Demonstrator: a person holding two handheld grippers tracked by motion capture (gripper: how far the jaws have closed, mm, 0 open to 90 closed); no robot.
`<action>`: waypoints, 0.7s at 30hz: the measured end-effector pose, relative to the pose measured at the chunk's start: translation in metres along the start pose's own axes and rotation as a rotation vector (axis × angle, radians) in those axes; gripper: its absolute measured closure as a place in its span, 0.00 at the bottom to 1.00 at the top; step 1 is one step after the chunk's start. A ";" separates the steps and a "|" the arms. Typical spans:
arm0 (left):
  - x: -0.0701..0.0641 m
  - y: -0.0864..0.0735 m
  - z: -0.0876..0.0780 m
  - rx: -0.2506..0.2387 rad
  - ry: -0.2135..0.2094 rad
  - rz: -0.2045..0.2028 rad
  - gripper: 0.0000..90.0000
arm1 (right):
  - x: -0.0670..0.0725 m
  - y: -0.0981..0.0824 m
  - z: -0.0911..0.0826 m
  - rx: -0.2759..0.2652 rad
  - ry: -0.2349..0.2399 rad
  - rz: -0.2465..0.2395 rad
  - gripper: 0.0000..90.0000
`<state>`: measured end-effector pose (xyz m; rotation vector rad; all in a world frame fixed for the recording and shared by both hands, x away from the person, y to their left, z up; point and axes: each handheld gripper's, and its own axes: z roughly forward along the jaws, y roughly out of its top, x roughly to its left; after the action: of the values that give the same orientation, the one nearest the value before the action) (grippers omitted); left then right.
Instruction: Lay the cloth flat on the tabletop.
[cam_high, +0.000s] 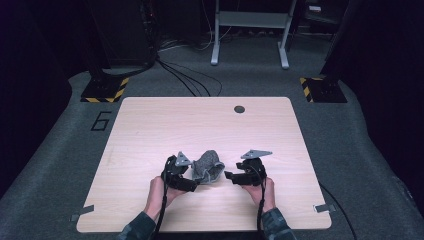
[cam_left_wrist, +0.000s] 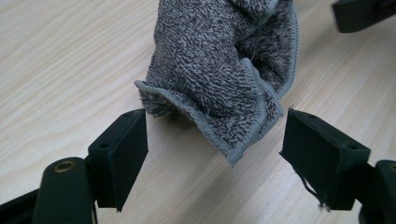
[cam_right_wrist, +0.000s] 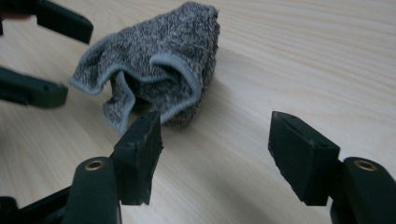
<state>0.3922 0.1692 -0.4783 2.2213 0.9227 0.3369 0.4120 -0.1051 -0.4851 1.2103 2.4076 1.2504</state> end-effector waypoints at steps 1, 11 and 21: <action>0.000 -0.001 0.002 0.002 -0.006 -0.003 0.28 | 0.000 0.003 0.003 -0.004 0.005 -0.001 0.42; 0.001 -0.006 0.006 -0.018 -0.001 -0.002 0.86 | 0.008 0.016 0.025 0.034 0.032 -0.032 0.90; 0.023 -0.001 -0.013 -0.066 0.028 -0.026 0.95 | -0.003 0.023 0.004 0.010 -0.069 -0.083 0.98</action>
<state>0.4019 0.1919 -0.4704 2.1472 0.9411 0.3824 0.4297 -0.0978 -0.4709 1.1245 2.3912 1.1557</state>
